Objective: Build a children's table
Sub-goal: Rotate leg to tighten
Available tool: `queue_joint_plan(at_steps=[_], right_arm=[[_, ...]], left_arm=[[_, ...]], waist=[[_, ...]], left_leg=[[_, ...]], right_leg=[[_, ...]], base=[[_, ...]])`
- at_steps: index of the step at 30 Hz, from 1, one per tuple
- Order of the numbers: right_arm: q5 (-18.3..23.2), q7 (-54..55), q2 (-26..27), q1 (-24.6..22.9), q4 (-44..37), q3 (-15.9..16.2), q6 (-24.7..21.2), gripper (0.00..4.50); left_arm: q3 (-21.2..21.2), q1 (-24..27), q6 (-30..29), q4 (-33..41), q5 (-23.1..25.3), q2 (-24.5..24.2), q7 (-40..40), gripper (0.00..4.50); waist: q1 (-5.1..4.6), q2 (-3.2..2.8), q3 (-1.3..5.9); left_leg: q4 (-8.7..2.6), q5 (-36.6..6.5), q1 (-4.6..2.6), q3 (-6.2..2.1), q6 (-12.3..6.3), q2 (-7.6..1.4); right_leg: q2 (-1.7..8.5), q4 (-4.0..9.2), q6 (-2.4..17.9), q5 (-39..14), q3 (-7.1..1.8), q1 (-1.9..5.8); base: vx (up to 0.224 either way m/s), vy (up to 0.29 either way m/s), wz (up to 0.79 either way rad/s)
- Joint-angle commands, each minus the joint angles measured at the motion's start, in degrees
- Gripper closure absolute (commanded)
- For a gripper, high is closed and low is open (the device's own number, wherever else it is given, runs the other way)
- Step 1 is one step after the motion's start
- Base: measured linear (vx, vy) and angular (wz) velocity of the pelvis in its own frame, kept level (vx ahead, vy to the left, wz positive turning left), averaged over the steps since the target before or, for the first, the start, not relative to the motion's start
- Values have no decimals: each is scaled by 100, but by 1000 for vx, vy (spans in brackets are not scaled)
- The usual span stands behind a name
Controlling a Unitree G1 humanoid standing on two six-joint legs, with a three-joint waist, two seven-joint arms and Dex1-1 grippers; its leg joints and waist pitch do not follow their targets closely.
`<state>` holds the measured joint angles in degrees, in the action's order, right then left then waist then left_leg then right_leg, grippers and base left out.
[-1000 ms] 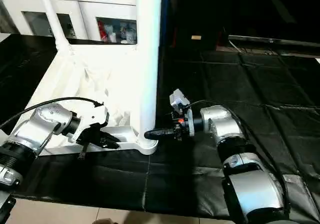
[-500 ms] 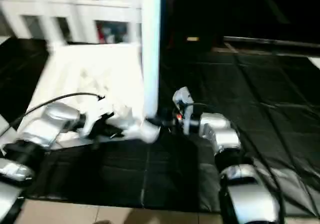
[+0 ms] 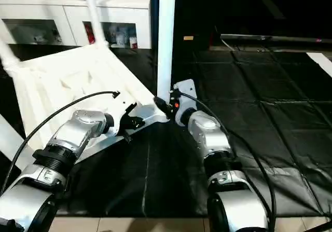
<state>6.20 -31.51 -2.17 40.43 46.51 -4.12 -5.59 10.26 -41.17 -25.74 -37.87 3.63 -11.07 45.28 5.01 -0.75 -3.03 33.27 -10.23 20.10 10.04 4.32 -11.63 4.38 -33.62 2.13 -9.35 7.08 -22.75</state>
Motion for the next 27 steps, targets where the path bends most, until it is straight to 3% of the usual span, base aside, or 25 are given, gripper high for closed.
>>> queue_joint_plan(at_steps=[1, 8, 11, 16, 20, 27], right_arm=[[-67, -457, 319, -216, 85, 462, -145, 137], [-14, -1237, -153, -386, -81, 559, -70, 66], [76, -2032, -603, -416, -123, 562, 91, 46], [181, -3037, -1058, -367, -152, 606, 104, 6], [184, -3987, -1396, -271, -113, 836, 151, 2], [292, -5005, -1443, -52, 77, 989, 277, 2]], left_arm=[[73, -44, 83, 305, -129, 68, 42, 450], [210, 162, 193, 505, -148, -236, 585, 450], [378, 270, 496, 571, -137, -560, 1181, 450], [607, 383, 801, 694, -137, -964, 1935, 450], [834, 497, 1118, 780, -126, -1389, 2672, 450], [1243, 647, 1618, 1029, -118, -1867, 3685, 450]], waist=[[25, -19, 400], [35, -40, 409], [53, -61, 402], [116, -44, 409], [175, -47, 392], [255, -58, 397]], left_leg=[[-379, -1246, -16, -72, -245, -174], [-366, -1026, -3, -58, -370, -186], [-361, -1129, 3, -48, -390, -190], [-353, -1131, -2, -49, -389, -206], [-355, -1219, -22, -40, -370, -222], [-360, -1241, -38, -42, -330, -249]], right_leg=[[482, 435, 933, -1645, -353, 304], [463, 393, 1060, -1279, -355, 328], [450, 397, 1096, -1303, -347, 331], [460, 390, 1095, -1412, -342, 341], [468, 410, 1054, -1628, -352, 301], [478, 370, 1134, -1581, -374, 278]], base=[[0, 0, 0], [0, 0, 0], [0, 0, 0], [0, 0, 0], [0, 0, 0], [0, 0, 0]])
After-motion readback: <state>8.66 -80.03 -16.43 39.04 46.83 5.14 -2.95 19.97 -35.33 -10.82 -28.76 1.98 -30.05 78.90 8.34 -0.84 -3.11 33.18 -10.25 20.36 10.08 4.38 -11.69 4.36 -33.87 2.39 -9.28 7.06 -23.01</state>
